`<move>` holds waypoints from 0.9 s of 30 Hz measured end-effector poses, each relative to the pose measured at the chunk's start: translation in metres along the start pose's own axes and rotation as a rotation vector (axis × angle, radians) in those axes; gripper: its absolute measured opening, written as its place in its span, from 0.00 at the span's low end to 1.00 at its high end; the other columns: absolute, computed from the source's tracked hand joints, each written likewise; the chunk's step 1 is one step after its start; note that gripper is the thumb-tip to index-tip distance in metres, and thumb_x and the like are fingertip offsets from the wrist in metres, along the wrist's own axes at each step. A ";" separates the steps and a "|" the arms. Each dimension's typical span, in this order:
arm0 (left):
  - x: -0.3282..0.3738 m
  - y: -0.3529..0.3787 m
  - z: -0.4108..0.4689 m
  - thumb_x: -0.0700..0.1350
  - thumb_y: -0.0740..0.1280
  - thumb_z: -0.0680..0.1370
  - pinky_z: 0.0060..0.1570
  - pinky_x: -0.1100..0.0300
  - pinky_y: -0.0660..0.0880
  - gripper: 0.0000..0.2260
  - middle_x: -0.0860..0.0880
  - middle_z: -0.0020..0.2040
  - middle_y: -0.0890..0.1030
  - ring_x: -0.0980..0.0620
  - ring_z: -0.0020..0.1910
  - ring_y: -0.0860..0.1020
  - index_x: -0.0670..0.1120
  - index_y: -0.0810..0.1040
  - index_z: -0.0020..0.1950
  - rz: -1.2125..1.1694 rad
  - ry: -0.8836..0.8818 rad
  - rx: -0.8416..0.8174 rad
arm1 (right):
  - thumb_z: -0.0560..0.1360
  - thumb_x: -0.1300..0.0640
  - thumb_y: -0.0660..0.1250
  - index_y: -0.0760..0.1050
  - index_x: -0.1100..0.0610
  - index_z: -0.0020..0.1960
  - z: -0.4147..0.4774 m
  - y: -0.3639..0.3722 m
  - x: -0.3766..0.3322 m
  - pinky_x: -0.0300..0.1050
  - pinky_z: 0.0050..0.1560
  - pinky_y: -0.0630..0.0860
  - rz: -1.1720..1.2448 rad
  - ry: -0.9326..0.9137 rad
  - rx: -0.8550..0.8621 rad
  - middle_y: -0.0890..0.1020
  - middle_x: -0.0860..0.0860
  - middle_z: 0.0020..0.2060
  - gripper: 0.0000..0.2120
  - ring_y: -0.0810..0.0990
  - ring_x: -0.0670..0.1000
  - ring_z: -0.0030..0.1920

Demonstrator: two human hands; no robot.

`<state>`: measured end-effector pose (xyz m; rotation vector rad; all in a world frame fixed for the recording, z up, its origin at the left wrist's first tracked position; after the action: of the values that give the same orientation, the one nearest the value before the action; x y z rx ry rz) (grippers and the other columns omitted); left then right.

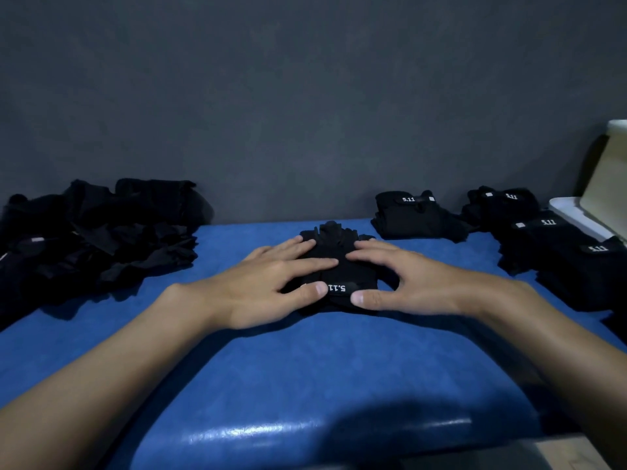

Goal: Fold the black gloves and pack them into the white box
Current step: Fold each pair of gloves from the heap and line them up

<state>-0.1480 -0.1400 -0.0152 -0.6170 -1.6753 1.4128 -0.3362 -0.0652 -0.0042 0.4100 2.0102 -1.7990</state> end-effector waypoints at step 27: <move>0.024 -0.026 -0.023 0.59 0.73 0.72 0.58 0.54 0.76 0.23 0.63 0.63 0.77 0.62 0.61 0.76 0.58 0.76 0.66 0.084 0.147 0.231 | 0.75 0.50 0.71 0.82 0.46 0.54 -0.015 -0.009 -0.012 0.42 0.57 0.74 0.004 -0.208 0.195 0.81 0.39 0.48 0.08 0.79 0.40 0.52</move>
<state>-0.1375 -0.1144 0.0169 -0.6486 -1.3619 1.5547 -0.3310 -0.0511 0.0106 0.2701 1.7008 -1.9555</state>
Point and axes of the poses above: each hand's wrist, its own z-axis towards the middle knuckle, its own y-axis out of the palm, x = y × z, the point moved 5 cm from there along z, towards the middle knuckle
